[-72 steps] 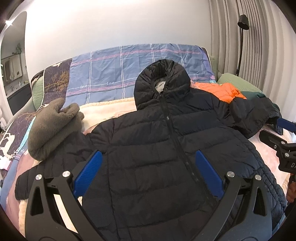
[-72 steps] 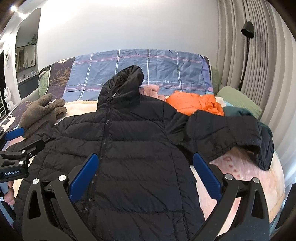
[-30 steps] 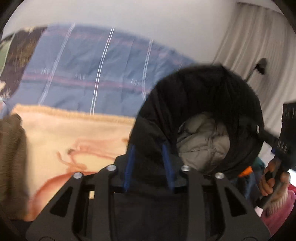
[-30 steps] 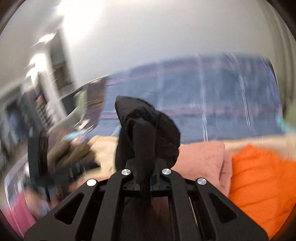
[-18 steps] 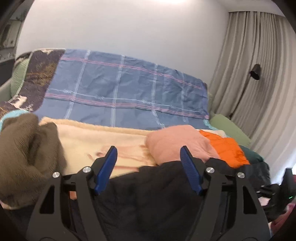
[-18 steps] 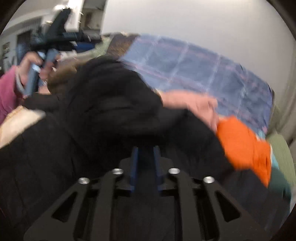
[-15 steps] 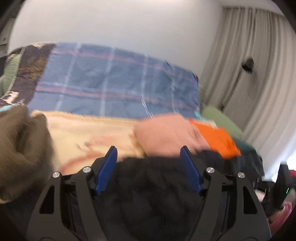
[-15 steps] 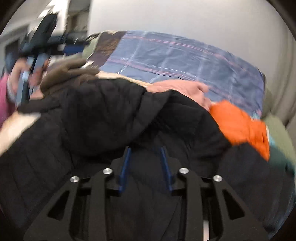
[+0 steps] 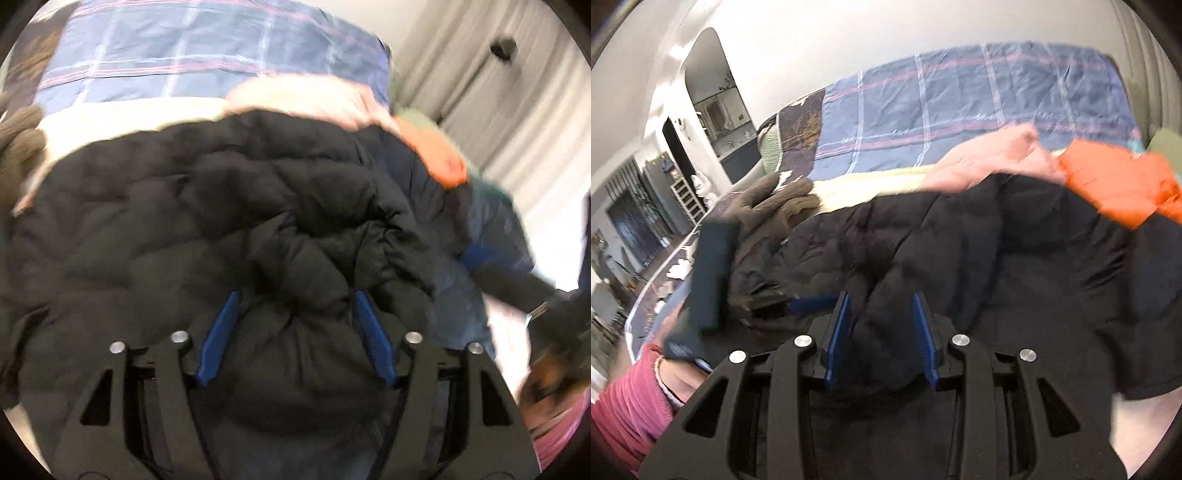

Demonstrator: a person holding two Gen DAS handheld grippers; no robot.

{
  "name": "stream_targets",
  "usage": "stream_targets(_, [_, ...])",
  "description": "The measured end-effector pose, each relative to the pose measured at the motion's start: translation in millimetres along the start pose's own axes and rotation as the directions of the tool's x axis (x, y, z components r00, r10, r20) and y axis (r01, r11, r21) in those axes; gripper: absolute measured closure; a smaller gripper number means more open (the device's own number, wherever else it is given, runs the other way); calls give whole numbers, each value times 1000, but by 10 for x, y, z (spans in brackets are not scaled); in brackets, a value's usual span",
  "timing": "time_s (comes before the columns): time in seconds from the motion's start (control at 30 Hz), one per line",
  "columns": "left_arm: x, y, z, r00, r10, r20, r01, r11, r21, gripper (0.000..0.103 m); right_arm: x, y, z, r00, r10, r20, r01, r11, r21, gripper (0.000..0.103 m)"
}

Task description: Fold large clothes

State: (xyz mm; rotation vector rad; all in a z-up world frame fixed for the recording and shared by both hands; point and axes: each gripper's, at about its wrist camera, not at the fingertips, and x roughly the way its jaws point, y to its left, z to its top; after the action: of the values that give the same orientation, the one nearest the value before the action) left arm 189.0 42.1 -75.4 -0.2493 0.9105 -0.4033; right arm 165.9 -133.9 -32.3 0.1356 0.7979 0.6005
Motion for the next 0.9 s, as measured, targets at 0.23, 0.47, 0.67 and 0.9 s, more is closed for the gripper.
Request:
stream_targets(0.23, [-1053,702,-419,978,117,172,-87,981,-171,17,806,-41,-422,968,-190,-165,172,978,-117,60])
stream_targets(0.47, [-1705,1929,-1342,954,242,178,-99,812,-575,15,900,-39,-528,970,-210,-121,196,974,-116,58])
stream_targets(0.67, [-1933,2555,-1765,940,252,230,21,630,-776,15,966,6,-570,967,-227,-112,212,968,-132,58])
stream_targets(0.9, [-2022,2830,-1738,910,353,217,-6,534,-845,15,826,277,-407,951,-292,-106,276,950,-143,55])
